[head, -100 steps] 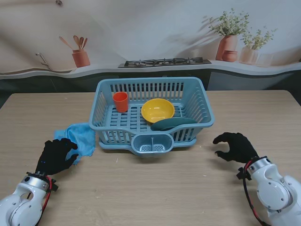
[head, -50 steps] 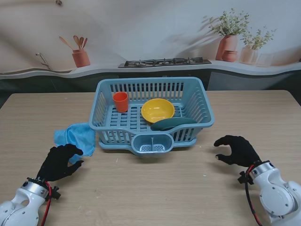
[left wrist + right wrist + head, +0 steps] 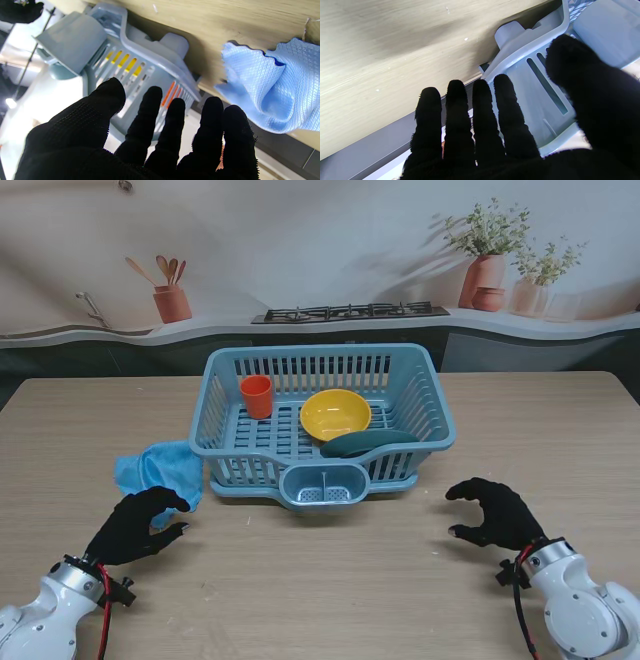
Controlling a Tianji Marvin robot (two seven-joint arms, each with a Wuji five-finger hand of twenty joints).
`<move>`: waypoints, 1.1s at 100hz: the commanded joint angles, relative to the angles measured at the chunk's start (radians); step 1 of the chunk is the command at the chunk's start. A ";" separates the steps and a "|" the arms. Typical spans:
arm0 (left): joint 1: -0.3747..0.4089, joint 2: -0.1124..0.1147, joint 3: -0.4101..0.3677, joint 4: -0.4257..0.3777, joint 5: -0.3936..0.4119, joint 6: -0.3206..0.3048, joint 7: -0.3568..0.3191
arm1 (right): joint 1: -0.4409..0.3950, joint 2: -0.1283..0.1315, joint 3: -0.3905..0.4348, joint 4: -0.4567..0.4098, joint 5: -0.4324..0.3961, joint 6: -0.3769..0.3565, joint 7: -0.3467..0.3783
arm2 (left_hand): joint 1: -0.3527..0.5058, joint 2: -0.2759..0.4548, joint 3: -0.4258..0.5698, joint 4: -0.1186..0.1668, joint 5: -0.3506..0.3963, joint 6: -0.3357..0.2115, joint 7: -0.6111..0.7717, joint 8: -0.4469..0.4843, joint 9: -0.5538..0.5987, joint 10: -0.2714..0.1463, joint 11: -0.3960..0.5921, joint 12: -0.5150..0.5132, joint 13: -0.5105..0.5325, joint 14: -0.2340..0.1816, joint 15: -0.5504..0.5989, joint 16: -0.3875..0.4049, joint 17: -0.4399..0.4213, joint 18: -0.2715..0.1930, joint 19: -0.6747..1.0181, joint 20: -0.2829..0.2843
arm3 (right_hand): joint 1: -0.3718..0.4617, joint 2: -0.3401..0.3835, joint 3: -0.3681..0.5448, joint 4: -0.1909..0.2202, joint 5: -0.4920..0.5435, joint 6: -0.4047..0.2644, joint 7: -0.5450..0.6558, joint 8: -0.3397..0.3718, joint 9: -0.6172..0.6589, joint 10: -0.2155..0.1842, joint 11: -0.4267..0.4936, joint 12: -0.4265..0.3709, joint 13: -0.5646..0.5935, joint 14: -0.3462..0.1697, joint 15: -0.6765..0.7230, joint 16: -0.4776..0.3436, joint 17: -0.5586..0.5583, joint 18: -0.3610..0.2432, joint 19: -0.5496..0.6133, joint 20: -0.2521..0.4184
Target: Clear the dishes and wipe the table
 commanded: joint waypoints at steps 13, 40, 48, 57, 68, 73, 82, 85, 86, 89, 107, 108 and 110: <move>-0.015 -0.003 0.003 0.009 -0.014 -0.014 -0.019 | -0.027 -0.011 -0.005 -0.015 -0.001 0.004 -0.002 | -0.039 -0.041 0.078 0.033 0.008 -0.008 -0.002 0.010 -0.008 0.004 -0.020 -0.009 0.011 -0.006 -0.025 -0.013 0.002 -0.005 -0.024 -0.001 | -0.015 -0.059 0.044 -0.015 -0.065 0.010 0.035 0.010 -0.057 0.002 0.043 0.019 -0.045 -0.003 0.033 0.023 -0.027 -0.043 0.018 0.017; -0.018 0.005 -0.001 0.008 -0.060 -0.025 -0.078 | -0.029 -0.010 0.000 -0.017 -0.029 -0.018 -0.019 | -0.056 -0.110 0.160 0.024 -0.018 -0.014 -0.020 0.001 -0.035 -0.019 -0.039 -0.018 -0.006 -0.035 -0.062 -0.029 -0.008 -0.013 -0.058 -0.026 | 0.002 -0.060 0.044 -0.013 -0.091 -0.013 0.061 0.010 -0.070 -0.027 0.049 0.018 -0.053 -0.015 0.039 0.026 -0.033 -0.057 0.018 0.019; -0.019 0.007 -0.003 0.010 -0.067 -0.028 -0.088 | -0.029 -0.010 0.000 -0.016 -0.034 -0.020 -0.022 | -0.064 -0.118 0.171 0.021 -0.024 -0.017 -0.022 0.000 -0.039 -0.024 -0.044 -0.020 -0.010 -0.040 -0.070 -0.032 -0.012 -0.014 -0.065 -0.031 | 0.006 -0.061 0.043 -0.012 -0.105 -0.018 0.065 0.008 -0.080 -0.036 0.043 0.015 -0.062 -0.017 0.033 0.023 -0.041 -0.068 0.010 0.015; -0.018 0.008 -0.004 0.011 -0.085 -0.027 -0.102 | -0.035 -0.010 0.000 -0.018 -0.037 -0.018 -0.023 | -0.070 -0.119 0.176 0.018 -0.025 -0.016 -0.025 -0.003 -0.043 -0.025 -0.048 -0.023 -0.015 -0.039 -0.079 -0.035 -0.014 -0.016 -0.074 -0.038 | 0.009 -0.062 0.043 -0.011 -0.141 -0.021 0.065 0.005 -0.112 -0.048 0.038 0.014 -0.083 -0.024 0.026 0.021 -0.059 -0.074 -0.001 0.013; -0.021 0.008 -0.005 0.015 -0.085 -0.033 -0.102 | -0.041 -0.010 0.000 -0.023 -0.041 -0.018 -0.023 | -0.075 -0.127 0.179 0.016 -0.022 -0.018 -0.029 -0.005 -0.039 -0.027 -0.049 -0.024 -0.011 -0.041 -0.080 -0.034 -0.013 -0.016 -0.075 -0.040 | 0.013 -0.061 0.042 -0.010 -0.166 -0.024 0.076 0.004 -0.134 -0.055 0.045 0.017 -0.095 -0.028 0.030 0.023 -0.066 -0.079 -0.002 0.016; -0.021 0.010 -0.005 0.015 -0.091 -0.034 -0.109 | -0.042 -0.009 0.001 -0.026 -0.044 -0.019 -0.022 | -0.079 -0.129 0.179 0.014 -0.025 -0.020 -0.032 -0.006 -0.041 -0.029 -0.052 -0.025 -0.014 -0.043 -0.083 -0.034 -0.014 -0.018 -0.075 -0.042 | 0.012 -0.058 0.041 -0.010 -0.176 -0.023 0.078 0.003 -0.142 -0.056 0.045 0.017 -0.099 -0.030 0.031 0.023 -0.070 -0.080 -0.003 0.017; -0.023 0.011 -0.005 0.016 -0.105 -0.033 -0.120 | -0.043 -0.008 0.003 -0.027 -0.050 -0.025 -0.017 | -0.077 -0.142 0.187 0.013 -0.029 -0.024 -0.036 -0.008 -0.047 -0.035 -0.057 -0.027 -0.020 -0.046 -0.090 -0.036 -0.020 -0.020 -0.079 -0.045 | 0.013 -0.054 0.038 -0.010 -0.191 -0.017 0.079 0.001 -0.159 -0.053 0.047 0.017 -0.113 -0.032 0.030 0.023 -0.080 -0.086 -0.008 0.019; -0.023 0.011 -0.005 0.016 -0.107 -0.033 -0.122 | -0.043 -0.007 0.003 -0.027 -0.049 -0.027 -0.014 | -0.076 -0.145 0.189 0.013 -0.033 -0.027 -0.039 -0.008 -0.051 -0.039 -0.060 -0.029 -0.024 -0.050 -0.093 -0.037 -0.024 -0.023 -0.082 -0.047 | 0.013 -0.050 0.037 -0.010 -0.196 -0.016 0.078 -0.001 -0.164 -0.053 0.047 0.016 -0.116 -0.034 0.029 0.023 -0.084 -0.088 -0.010 0.020; -0.023 0.011 -0.005 0.016 -0.107 -0.034 -0.122 | -0.043 -0.007 0.003 -0.027 -0.049 -0.027 -0.014 | -0.076 -0.147 0.191 0.013 -0.034 -0.028 -0.039 -0.008 -0.052 -0.040 -0.060 -0.029 -0.025 -0.051 -0.094 -0.037 -0.025 -0.025 -0.083 -0.048 | 0.012 -0.050 0.036 -0.010 -0.197 -0.016 0.077 -0.001 -0.166 -0.053 0.046 0.016 -0.118 -0.033 0.028 0.023 -0.085 -0.087 -0.010 0.020; -0.024 0.012 -0.005 0.016 -0.105 -0.036 -0.123 | -0.042 -0.007 0.003 -0.026 -0.050 -0.028 -0.013 | -0.077 -0.155 0.194 0.012 -0.038 -0.034 -0.040 -0.008 -0.053 -0.043 -0.062 -0.030 -0.027 -0.055 -0.097 -0.038 -0.027 -0.028 -0.086 -0.050 | 0.012 -0.049 0.035 -0.010 -0.199 -0.016 0.077 -0.002 -0.170 -0.052 0.046 0.016 -0.120 -0.034 0.028 0.022 -0.087 -0.088 -0.012 0.021; -0.022 0.014 -0.008 0.016 -0.108 -0.037 -0.134 | -0.042 -0.006 0.001 -0.026 -0.047 -0.029 -0.008 | -0.077 -0.157 0.201 0.008 -0.050 -0.041 -0.037 -0.003 -0.059 -0.054 -0.070 -0.034 -0.033 -0.063 -0.109 -0.042 -0.035 -0.030 -0.095 -0.058 | 0.011 -0.034 0.027 -0.009 -0.209 -0.010 0.067 -0.012 -0.185 -0.048 0.039 0.010 -0.130 -0.036 0.025 0.020 -0.094 -0.092 -0.017 0.027; -0.022 0.014 -0.008 0.016 -0.109 -0.037 -0.134 | -0.042 -0.006 0.001 -0.026 -0.047 -0.029 -0.008 | -0.077 -0.157 0.201 0.008 -0.050 -0.040 -0.037 -0.003 -0.060 -0.054 -0.071 -0.034 -0.033 -0.063 -0.109 -0.042 -0.035 -0.029 -0.095 -0.059 | 0.011 -0.033 0.026 -0.009 -0.209 -0.010 0.067 -0.012 -0.186 -0.047 0.038 0.010 -0.131 -0.036 0.024 0.020 -0.094 -0.092 -0.018 0.027; -0.021 0.013 -0.008 0.015 -0.109 -0.037 -0.133 | -0.043 -0.006 0.001 -0.027 -0.046 -0.029 -0.007 | -0.078 -0.157 0.200 0.008 -0.050 -0.041 -0.036 -0.003 -0.059 -0.054 -0.071 -0.035 -0.033 -0.063 -0.110 -0.042 -0.035 -0.028 -0.095 -0.059 | 0.011 -0.031 0.025 -0.009 -0.209 -0.009 0.066 -0.013 -0.186 -0.046 0.038 0.010 -0.131 -0.034 0.024 0.020 -0.096 -0.093 -0.019 0.028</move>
